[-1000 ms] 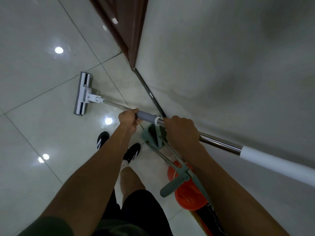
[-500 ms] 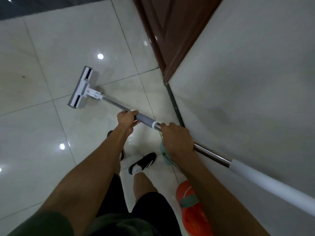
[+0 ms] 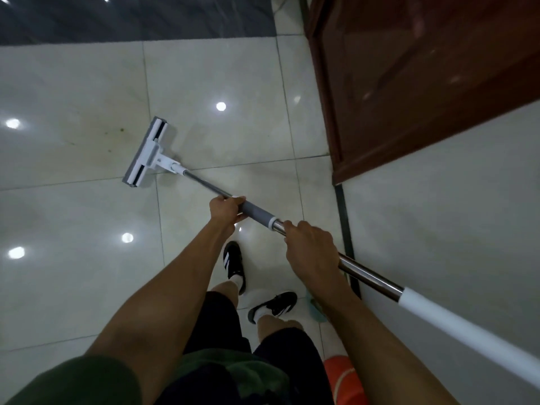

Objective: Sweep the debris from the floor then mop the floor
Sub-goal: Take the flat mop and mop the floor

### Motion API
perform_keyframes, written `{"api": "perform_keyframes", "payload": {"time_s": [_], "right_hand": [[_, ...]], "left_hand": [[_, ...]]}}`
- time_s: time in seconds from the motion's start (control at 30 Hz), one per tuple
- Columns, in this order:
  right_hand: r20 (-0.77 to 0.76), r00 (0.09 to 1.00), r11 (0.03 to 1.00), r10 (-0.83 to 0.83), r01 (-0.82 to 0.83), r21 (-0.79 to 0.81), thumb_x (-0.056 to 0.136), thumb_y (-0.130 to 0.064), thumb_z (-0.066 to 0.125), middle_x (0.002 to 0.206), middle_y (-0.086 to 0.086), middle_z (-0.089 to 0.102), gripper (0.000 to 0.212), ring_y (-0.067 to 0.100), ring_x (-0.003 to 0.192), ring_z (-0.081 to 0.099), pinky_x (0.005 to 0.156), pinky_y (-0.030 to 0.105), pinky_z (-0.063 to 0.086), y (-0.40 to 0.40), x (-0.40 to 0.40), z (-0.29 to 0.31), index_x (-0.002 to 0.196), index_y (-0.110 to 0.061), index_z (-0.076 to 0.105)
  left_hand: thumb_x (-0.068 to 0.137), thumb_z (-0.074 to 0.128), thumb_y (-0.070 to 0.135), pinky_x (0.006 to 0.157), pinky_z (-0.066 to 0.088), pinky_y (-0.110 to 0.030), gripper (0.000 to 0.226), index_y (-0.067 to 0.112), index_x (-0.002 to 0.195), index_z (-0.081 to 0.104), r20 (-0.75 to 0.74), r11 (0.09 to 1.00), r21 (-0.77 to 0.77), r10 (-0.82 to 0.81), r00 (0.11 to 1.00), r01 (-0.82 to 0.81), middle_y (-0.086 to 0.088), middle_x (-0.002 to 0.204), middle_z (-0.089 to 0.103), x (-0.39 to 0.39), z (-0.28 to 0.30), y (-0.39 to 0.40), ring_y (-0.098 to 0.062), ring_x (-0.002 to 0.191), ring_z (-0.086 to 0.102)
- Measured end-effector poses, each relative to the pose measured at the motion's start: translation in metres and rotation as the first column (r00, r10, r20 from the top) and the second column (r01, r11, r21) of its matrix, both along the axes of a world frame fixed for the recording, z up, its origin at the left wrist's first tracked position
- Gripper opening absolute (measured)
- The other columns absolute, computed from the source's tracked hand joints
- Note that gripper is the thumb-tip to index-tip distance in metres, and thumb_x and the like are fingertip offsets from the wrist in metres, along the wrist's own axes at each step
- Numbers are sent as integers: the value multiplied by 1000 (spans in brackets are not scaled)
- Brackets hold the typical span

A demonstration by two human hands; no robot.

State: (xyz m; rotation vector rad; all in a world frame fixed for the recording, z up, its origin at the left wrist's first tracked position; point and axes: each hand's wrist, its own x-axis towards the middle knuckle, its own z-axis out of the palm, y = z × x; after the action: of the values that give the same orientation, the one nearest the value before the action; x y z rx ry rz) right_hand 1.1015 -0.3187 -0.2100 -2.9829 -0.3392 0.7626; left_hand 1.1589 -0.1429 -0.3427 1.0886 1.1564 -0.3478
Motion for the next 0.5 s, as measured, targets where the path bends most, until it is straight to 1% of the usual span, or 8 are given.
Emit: {"api": "perform_keyframes", "payload": {"time_s": [0.07,0.17,0.23,0.3,0.43,0.5], "right_hand": [[7,1000,1000,22,-22,7,100,-22,53,100,3,64,26,17,80,64,65,27,42,18,9,2,125,-18,57],[10,998,998,62,-62,12,101,-21,51,98,3,64,26,16,78,62,63,26,36,40,25,5,126,-18,57],[-3,995,995,100,-100,6,101,-20,50,99,3,63,27,17,79,62,63,26,36,51,35,7,128,-18,55],[-15,990,990,138,-138,7,101,-18,49,100,4,63,28,19,80,62,63,27,35,58,47,10,129,-16,54],[-15,975,975,220,-219,22,100,-13,48,98,6,62,24,16,70,51,62,28,35,68,77,10,122,-14,56],[-24,964,964,264,-263,40,100,-13,49,99,6,63,21,17,75,57,63,28,36,71,93,10,119,-13,57]], "left_hand": [[86,69,-4,50,58,-30,16,-4,96,57,2,1000,4,21,1000,-21,-21,95,65,7,2,20,-32,87,67],[86,69,-4,51,58,-30,26,-4,108,54,-5,998,12,56,998,-56,-21,98,64,15,6,43,-32,89,67],[87,68,-4,51,58,-30,27,-2,110,52,1,996,10,86,996,-86,-21,98,64,20,9,56,-29,86,67],[89,66,-4,49,56,-27,25,0,108,52,12,994,8,110,994,-110,-18,96,63,25,12,65,-26,82,66],[89,66,-4,49,57,-26,24,-6,110,55,31,986,38,160,987,-161,-22,101,64,38,13,78,-24,80,66],[88,66,-4,49,57,-26,25,-7,111,55,31,978,59,198,980,-199,-23,103,63,45,15,82,-25,81,66]]}}
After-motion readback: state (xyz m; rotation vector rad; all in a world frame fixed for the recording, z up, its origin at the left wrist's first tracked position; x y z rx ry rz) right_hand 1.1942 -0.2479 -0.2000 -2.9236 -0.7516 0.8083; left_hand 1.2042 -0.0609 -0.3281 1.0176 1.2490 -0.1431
